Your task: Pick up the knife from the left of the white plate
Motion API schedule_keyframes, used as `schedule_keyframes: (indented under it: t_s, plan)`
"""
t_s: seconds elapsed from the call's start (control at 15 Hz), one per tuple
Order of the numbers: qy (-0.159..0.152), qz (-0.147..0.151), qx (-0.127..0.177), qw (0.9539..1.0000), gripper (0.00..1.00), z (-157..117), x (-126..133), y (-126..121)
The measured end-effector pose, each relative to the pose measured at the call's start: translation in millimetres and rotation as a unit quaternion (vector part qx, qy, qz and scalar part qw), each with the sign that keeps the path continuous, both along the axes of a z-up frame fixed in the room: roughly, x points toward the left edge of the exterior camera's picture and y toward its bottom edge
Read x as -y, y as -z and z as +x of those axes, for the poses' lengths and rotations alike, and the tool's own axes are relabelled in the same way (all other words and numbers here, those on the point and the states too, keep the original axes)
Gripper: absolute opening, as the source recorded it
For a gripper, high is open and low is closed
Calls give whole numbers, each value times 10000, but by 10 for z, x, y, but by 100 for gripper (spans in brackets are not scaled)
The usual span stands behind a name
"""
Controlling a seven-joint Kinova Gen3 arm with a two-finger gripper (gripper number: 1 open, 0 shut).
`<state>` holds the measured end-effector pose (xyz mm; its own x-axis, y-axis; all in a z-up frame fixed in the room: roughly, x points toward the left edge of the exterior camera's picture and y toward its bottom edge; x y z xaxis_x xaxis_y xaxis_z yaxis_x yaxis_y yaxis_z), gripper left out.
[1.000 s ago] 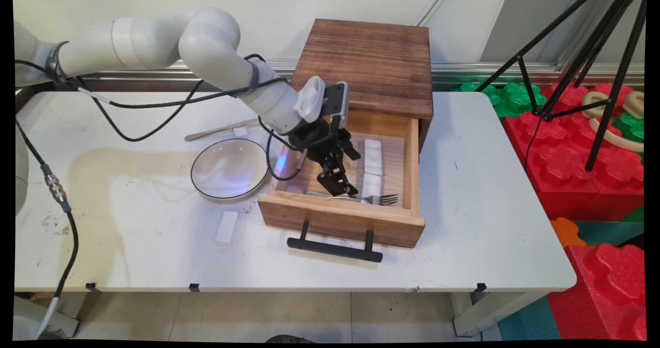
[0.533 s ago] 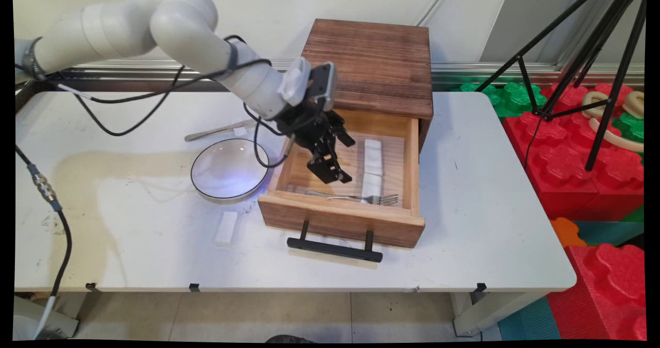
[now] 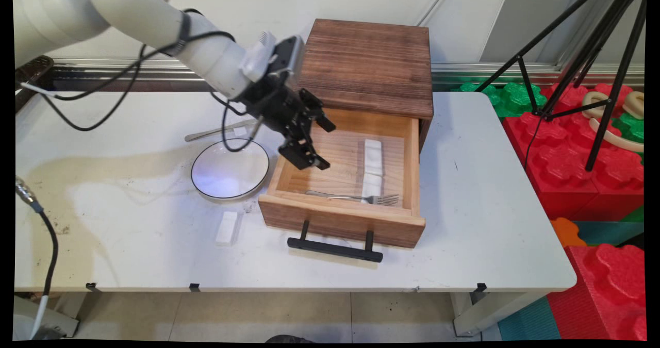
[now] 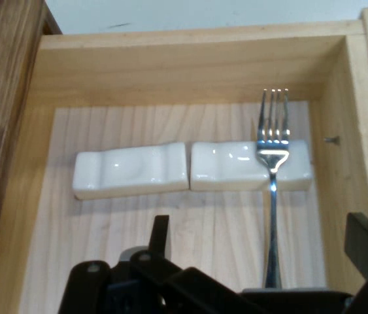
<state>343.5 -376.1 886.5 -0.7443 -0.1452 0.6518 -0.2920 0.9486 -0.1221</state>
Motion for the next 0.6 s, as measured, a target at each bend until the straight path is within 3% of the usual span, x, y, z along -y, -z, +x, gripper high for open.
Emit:
schedule_keyframes:
  t_s: [0.6]
  plan:
    - [-92, 55, 16, 9999, 100, 606, -349, -373]
